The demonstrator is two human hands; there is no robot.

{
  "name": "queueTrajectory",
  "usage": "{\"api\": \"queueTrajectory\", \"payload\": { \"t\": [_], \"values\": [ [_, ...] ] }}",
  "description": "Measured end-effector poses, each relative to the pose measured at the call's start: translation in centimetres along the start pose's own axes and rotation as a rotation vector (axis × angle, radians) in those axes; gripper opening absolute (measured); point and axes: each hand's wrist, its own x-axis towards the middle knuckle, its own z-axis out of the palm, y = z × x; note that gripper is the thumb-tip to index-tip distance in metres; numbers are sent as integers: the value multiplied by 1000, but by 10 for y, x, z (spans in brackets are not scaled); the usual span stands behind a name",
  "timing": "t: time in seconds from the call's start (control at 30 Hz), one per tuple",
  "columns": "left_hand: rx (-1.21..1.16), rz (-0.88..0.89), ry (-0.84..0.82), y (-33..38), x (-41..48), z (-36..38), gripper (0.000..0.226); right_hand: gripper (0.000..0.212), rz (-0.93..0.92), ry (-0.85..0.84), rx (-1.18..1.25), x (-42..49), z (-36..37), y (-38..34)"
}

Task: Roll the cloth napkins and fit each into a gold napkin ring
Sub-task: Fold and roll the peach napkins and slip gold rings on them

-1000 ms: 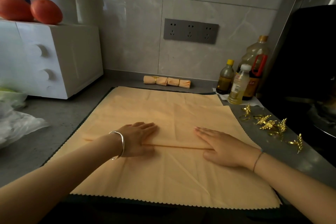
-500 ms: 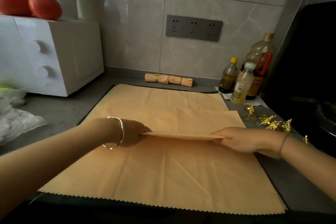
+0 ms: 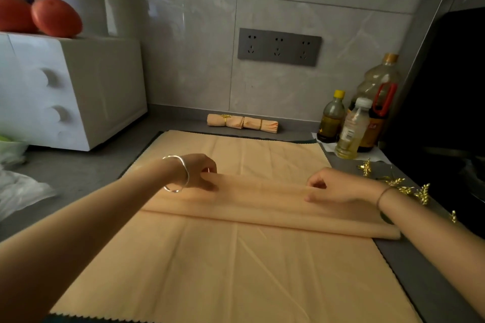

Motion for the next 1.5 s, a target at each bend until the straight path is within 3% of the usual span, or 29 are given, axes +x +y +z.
{"api": "queueTrajectory", "payload": {
  "t": [0.33,0.53,0.67,0.83,0.93,1.0,1.07,1.13,1.5],
  "values": [
    [-84,-38,227,-3,25,26,31,36,133,215,27,22,24,15],
    [68,-79,216,16,30,26,42,37,173,262,-4,26,26,13],
    [15,78,223,41,33,35,60,36,190,295,-47,28,28,11],
    [13,78,170,70,30,63,51,31,227,321,-63,28,31,9],
    [-3,24,173,73,32,73,52,11,222,387,-102,22,32,0],
    [2,7,184,73,32,76,51,27,182,454,-163,22,37,-14],
    [17,-7,196,74,32,77,51,37,108,500,-68,27,47,-33],
    [24,-15,194,75,33,77,51,41,67,467,-37,36,62,-54],
    [21,-37,194,75,33,77,52,54,174,350,-116,30,88,-46]
  ]
}}
